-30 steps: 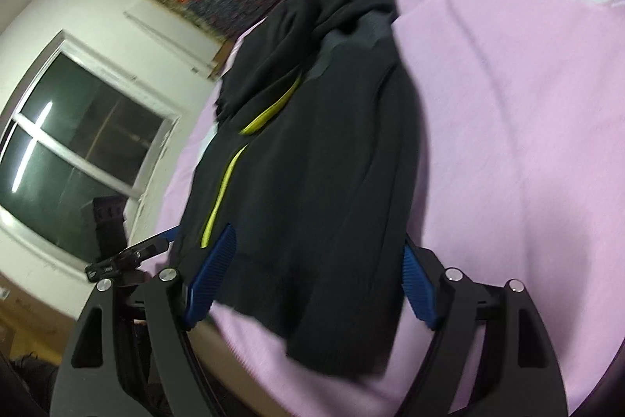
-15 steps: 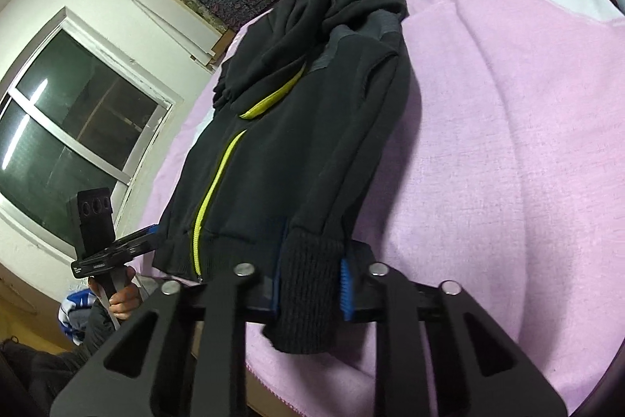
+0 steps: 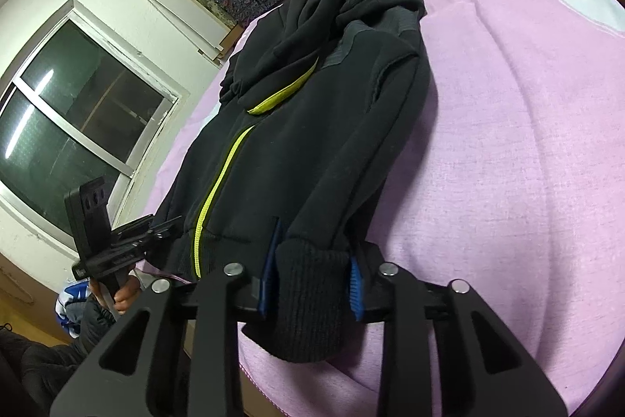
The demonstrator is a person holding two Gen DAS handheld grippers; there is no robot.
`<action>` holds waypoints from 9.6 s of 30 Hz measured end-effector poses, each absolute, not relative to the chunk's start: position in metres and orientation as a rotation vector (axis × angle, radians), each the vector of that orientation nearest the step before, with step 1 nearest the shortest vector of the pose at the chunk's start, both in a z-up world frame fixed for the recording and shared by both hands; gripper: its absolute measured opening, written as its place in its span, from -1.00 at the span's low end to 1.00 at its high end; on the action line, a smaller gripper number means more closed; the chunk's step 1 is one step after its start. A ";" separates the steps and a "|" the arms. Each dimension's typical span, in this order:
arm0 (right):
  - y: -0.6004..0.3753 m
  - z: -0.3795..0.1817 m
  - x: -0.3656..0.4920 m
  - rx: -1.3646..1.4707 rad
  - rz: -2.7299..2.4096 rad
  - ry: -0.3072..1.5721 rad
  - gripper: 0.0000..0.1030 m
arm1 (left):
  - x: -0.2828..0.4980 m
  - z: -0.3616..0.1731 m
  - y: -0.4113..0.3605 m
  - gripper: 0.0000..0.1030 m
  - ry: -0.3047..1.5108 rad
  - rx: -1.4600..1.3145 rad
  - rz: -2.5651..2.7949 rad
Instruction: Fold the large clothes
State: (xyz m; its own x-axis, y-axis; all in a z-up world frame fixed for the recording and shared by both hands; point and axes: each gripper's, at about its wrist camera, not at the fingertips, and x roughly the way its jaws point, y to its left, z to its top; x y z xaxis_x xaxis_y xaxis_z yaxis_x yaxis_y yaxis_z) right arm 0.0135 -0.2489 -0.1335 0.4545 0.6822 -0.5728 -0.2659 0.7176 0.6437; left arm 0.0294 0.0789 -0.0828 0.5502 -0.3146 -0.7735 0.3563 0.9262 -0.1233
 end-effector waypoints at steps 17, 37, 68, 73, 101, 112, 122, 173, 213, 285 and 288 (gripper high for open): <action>-0.254 -0.139 0.014 0.586 0.592 0.940 -0.43 | 0.019 -0.085 0.055 -0.38 0.821 0.269 -0.271; -0.255 -0.140 0.012 0.600 0.586 0.930 -0.44 | 0.016 -0.086 0.055 -0.47 0.820 0.248 -0.269; -0.261 -0.063 0.298 0.683 0.523 0.791 -0.72 | 0.299 -0.014 0.131 -0.70 0.893 -0.222 -0.222; -0.259 -0.117 0.324 0.756 0.489 0.857 -0.59 | 0.325 -0.051 0.141 -0.63 0.971 -0.315 -0.216; -0.213 -0.095 0.320 0.303 0.335 0.708 -0.87 | 0.345 -0.061 0.134 -0.24 0.819 -0.160 0.077; -0.245 -0.126 0.344 0.460 0.258 0.825 -0.74 | 0.342 -0.066 0.135 -0.19 0.810 -0.140 0.160; -0.167 -0.063 0.301 0.243 0.382 0.628 -0.16 | 0.324 -0.018 0.047 0.25 0.636 0.047 -0.009; -0.218 -0.153 0.216 0.931 -0.070 0.650 0.15 | 0.279 -0.075 0.047 0.91 0.871 -0.013 0.031; 0.056 -0.083 0.170 -0.460 0.234 0.334 -0.65 | 0.294 -0.017 0.139 0.93 0.865 -0.529 -0.509; -0.021 -0.058 0.235 0.115 0.453 0.737 -0.05 | 0.241 -0.047 0.184 0.92 0.865 -0.025 0.246; -0.050 -0.047 0.202 0.206 0.410 0.690 0.92 | 0.201 -0.025 0.188 0.93 0.809 -0.078 0.167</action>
